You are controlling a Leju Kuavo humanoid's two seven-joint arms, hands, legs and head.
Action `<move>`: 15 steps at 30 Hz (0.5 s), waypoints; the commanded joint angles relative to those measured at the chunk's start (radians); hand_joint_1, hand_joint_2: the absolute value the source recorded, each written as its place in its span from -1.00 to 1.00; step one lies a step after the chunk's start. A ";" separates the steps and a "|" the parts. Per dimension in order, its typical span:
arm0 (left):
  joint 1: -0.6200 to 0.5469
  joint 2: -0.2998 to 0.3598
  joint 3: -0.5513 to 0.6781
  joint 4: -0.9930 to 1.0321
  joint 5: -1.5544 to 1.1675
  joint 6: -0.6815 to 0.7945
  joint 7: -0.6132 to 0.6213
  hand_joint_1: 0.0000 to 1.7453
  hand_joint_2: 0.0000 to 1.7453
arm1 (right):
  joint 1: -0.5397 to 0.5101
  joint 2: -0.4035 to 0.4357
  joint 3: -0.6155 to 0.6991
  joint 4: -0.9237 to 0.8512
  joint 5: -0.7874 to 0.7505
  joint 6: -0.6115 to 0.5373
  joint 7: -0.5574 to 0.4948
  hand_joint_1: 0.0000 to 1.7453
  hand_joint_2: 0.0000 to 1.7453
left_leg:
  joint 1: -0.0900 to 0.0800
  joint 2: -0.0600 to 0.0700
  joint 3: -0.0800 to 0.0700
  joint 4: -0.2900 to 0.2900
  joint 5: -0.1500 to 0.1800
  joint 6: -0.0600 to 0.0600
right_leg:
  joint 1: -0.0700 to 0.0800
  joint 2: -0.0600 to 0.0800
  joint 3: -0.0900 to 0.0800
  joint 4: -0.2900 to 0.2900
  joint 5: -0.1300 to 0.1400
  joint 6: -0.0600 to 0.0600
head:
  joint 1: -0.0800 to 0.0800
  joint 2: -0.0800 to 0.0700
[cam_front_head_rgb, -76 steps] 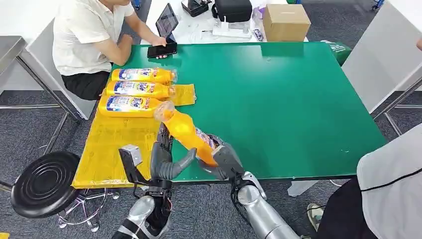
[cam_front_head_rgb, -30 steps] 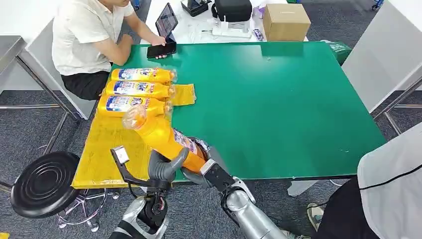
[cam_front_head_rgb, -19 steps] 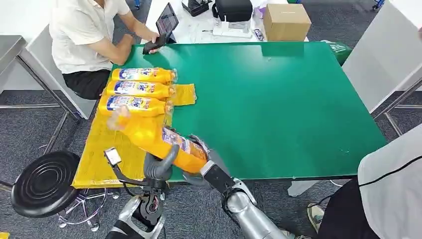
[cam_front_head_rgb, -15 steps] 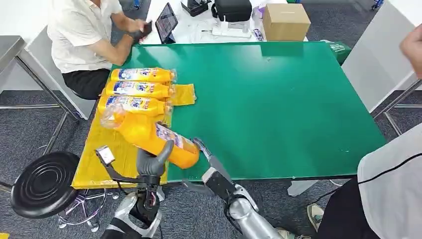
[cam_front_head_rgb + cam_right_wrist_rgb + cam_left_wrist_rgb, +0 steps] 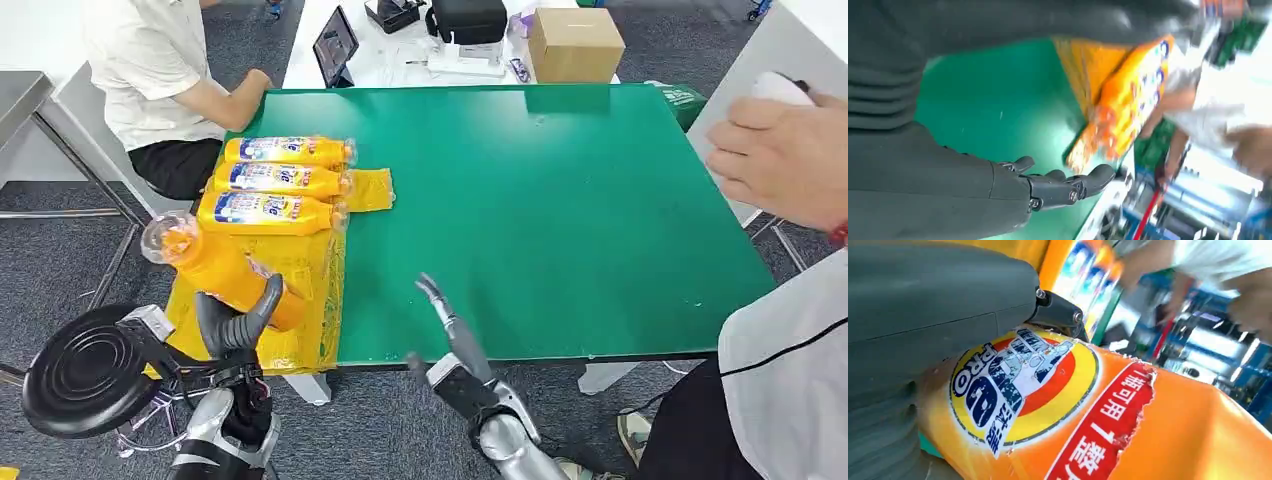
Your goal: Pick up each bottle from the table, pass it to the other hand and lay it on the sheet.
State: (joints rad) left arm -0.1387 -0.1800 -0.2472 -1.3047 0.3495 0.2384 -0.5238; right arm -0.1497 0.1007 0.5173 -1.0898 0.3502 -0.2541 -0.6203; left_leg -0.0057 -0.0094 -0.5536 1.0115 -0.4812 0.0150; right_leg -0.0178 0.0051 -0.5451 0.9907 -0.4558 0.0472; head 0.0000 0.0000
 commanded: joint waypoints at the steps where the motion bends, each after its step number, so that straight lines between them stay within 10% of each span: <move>1: -0.064 0.058 -0.062 0.134 -0.229 0.181 -0.001 1.00 1.00 | 0.006 -0.010 -0.067 -0.038 -0.004 -0.038 0.010 -1.00 -1.00 | 0.001 0.000 0.001 -0.001 0.000 -0.001 | 0.001 -0.001 0.001 -0.001 0.000 -0.002 | 0.000 0.000; 4: -0.163 0.077 -0.124 0.398 -0.716 0.460 0.127 1.00 1.00 | -0.004 0.016 -0.101 -0.049 -0.003 -0.046 0.009 -1.00 -1.00 | 0.001 -0.003 0.001 -0.002 0.002 -0.002 | 0.001 -0.004 0.002 -0.002 0.001 -0.002 | 0.000 0.000; 15: -0.317 0.054 -0.005 0.708 -1.139 0.334 0.240 1.00 1.00 | -0.043 0.050 -0.108 -0.013 0.022 -0.016 0.008 -1.00 -1.00 | 0.002 0.000 0.001 0.000 0.001 -0.002 | 0.002 -0.001 0.001 0.000 0.001 -0.002 | 0.000 0.000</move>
State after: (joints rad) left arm -0.3120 -0.1457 -0.2701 -0.8819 -0.7691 0.6545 -0.2960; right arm -0.1434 0.1377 0.4406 -1.1448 0.3708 -0.2896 -0.6115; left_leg -0.0055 -0.0092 -0.5528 1.0116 -0.4809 0.0151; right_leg -0.0175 0.0050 -0.5446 0.9909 -0.4556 0.0471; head 0.0000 0.0000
